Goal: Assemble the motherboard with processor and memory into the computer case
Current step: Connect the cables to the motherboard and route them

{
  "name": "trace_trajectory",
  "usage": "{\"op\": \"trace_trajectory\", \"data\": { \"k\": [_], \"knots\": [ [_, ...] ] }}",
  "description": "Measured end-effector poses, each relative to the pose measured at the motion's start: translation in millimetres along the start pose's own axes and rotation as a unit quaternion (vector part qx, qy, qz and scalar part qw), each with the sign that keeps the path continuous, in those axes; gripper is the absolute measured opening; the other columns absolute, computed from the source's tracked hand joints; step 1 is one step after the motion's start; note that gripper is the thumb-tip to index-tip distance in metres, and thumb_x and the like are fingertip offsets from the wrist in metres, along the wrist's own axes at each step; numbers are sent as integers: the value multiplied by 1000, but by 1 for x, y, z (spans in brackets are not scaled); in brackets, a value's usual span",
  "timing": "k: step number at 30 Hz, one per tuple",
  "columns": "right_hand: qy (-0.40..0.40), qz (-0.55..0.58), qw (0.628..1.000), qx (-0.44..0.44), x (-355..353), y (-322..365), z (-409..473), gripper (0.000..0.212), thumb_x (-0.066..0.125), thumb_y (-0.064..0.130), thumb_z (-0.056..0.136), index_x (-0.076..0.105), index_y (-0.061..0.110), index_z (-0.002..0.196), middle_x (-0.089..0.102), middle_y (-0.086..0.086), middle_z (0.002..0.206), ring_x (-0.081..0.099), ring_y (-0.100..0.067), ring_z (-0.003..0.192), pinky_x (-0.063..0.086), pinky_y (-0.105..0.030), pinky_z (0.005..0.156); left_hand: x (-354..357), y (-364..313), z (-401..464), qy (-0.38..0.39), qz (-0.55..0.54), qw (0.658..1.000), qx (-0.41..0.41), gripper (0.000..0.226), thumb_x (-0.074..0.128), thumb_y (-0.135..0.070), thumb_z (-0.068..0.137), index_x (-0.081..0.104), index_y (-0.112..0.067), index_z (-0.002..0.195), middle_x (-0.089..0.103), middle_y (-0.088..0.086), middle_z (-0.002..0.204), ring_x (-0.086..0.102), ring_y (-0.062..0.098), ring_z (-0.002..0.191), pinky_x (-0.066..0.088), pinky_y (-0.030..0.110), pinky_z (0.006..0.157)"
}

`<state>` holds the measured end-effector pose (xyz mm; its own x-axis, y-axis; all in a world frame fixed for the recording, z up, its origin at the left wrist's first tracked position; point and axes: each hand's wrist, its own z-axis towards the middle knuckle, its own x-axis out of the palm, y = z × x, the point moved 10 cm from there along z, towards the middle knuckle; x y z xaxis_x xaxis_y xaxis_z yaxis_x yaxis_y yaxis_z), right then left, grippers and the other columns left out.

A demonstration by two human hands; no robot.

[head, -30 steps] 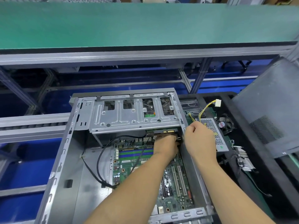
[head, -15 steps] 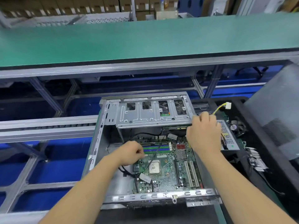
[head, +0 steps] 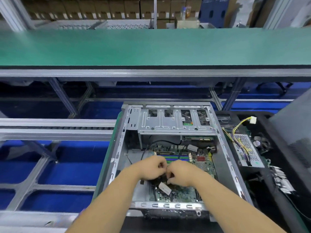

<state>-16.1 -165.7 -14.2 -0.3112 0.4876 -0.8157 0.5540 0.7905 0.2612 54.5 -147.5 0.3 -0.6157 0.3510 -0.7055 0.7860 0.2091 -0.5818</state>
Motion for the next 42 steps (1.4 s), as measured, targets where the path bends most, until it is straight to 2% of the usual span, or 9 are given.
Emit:
{"op": "trace_trajectory", "data": {
  "k": [6,11,16,20,25,27,33,38,42],
  "knots": [
    [-278,184,940,67,-56,-46,-24,20,60,35,100,75,23,106,63,7,98,59,-15,93,51,-37,87,-16,16,-2,-59,-164,983,-66,43,36,-45,105,62,-15,88,65,4,74,55,15,65,44,32,69],
    [-342,215,909,105,-62,-65,-39,20,60,37,101,75,24,107,62,9,99,59,-13,91,52,-35,84,-46,19,-1,-183,-88,978,-42,15,63,-36,93,68,-22,93,66,-7,82,59,10,76,47,30,73],
    [-147,187,966,98,-24,-63,-29,20,62,33,99,75,20,107,68,4,104,63,-15,92,50,-42,97,-26,38,0,-93,66,990,-87,13,57,-19,92,68,-25,97,68,-5,98,62,17,90,52,31,76],
    [-283,213,932,77,-54,-55,-42,10,66,25,90,67,32,83,62,13,85,60,-8,77,55,-29,72,-12,21,9,-64,-4,997,-38,11,56,-20,92,64,-27,88,61,-10,83,59,15,80,46,25,66],
    [69,93,993,6,24,-1,-15,56,74,60,82,68,5,86,58,-5,71,50,-19,62,42,-31,58,-43,44,2,-192,-23,972,-132,17,47,-17,89,59,-28,96,65,-4,99,60,21,88,49,32,71],
    [65,84,994,-11,24,9,-8,53,74,57,83,65,5,83,58,-8,72,49,-22,64,41,-31,58,-45,44,-1,-196,-37,971,-133,19,48,-16,87,54,-28,100,64,-3,104,60,21,90,47,32,70],
    [42,278,959,-29,10,11,-11,12,73,22,84,62,20,80,63,9,68,57,-11,60,49,-28,58,1,6,3,24,5,1000,7,8,61,-18,81,65,-21,87,54,-9,71,48,13,67,43,27,63],
    [-1,349,937,-8,-2,0,-15,15,73,28,92,63,19,84,69,8,62,52,-5,47,42,-19,47,0,5,3,25,-143,989,-18,11,62,-25,84,68,-26,93,60,-17,58,49,-2,50,38,18,51],
    [-83,358,930,12,-21,-24,-13,14,74,12,90,72,17,103,68,9,80,54,5,54,44,-14,57,0,14,5,15,-190,980,-58,18,64,-38,90,64,-21,96,63,-3,65,53,12,53,42,23,53]
  ]
}}
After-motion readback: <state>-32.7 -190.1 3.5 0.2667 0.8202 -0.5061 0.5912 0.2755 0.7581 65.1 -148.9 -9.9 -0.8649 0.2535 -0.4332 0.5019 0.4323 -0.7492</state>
